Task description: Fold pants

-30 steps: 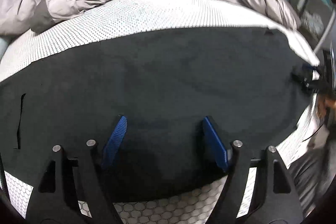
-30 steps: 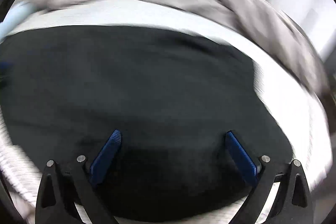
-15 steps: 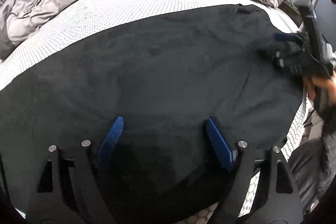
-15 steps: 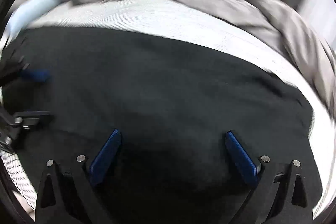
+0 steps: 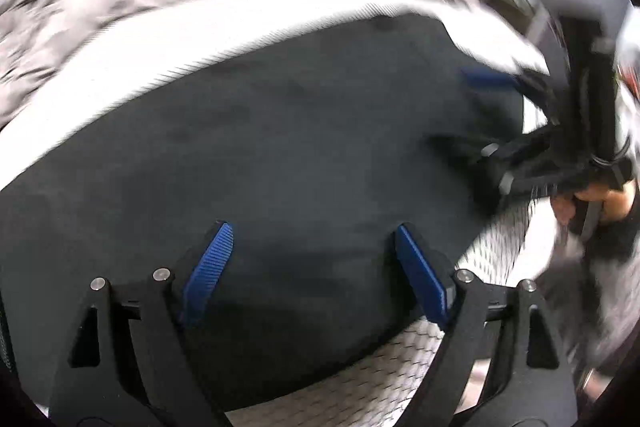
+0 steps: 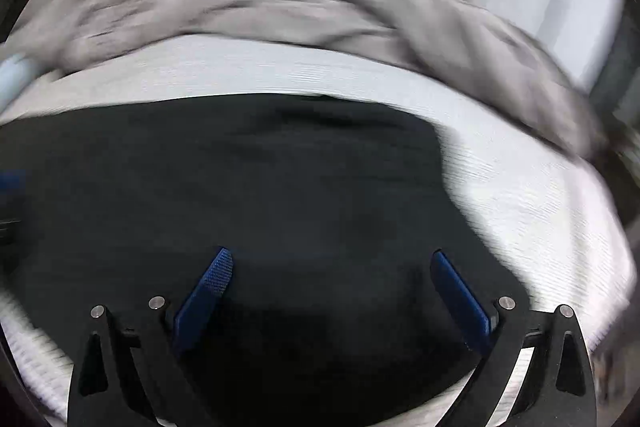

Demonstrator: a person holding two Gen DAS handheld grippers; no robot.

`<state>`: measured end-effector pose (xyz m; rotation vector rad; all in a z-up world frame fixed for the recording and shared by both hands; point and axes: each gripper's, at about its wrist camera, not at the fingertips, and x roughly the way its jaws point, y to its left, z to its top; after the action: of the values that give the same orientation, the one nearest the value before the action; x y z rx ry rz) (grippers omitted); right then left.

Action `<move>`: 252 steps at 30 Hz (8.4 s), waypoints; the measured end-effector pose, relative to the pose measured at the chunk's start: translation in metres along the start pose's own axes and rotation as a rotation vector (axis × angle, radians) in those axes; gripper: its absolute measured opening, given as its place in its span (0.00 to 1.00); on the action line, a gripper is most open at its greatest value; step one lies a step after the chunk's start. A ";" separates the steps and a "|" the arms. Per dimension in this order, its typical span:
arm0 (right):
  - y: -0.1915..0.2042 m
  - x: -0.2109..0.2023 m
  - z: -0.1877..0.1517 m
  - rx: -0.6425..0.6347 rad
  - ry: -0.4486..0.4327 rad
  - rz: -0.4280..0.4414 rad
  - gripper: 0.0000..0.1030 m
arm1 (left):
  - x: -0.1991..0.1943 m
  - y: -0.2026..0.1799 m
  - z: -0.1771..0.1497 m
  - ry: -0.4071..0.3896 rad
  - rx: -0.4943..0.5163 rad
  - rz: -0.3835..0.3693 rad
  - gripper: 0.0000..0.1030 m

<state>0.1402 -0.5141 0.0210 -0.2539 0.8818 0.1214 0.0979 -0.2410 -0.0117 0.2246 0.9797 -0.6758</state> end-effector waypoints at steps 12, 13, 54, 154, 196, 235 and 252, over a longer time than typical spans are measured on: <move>-0.118 0.019 -0.049 0.247 0.097 -0.235 0.99 | 0.001 0.018 -0.009 -0.002 -0.007 0.004 0.90; -0.112 0.014 -0.050 0.244 0.087 -0.233 0.99 | 0.001 0.018 -0.009 -0.001 -0.009 0.006 0.90; -0.149 -0.023 -0.137 0.958 -0.119 0.474 0.99 | -0.007 -0.007 -0.030 -0.040 -0.034 0.042 0.97; 0.062 -0.054 -0.092 0.145 0.095 0.408 0.36 | -0.068 0.164 -0.074 -0.069 -0.393 0.239 0.94; 0.069 0.032 0.002 0.244 0.090 0.573 0.58 | -0.024 0.254 -0.054 -0.053 -0.719 -0.200 0.23; 0.075 0.008 -0.017 0.169 0.118 0.587 0.60 | -0.117 0.266 -0.085 -0.224 -0.724 0.103 0.16; 0.054 -0.039 -0.089 0.432 0.132 0.700 0.19 | -0.062 0.098 -0.017 -0.134 -0.336 -0.011 0.30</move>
<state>0.0377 -0.4857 -0.0116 0.4650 1.0738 0.5601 0.1235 -0.1308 0.0188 -0.1205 0.9499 -0.5190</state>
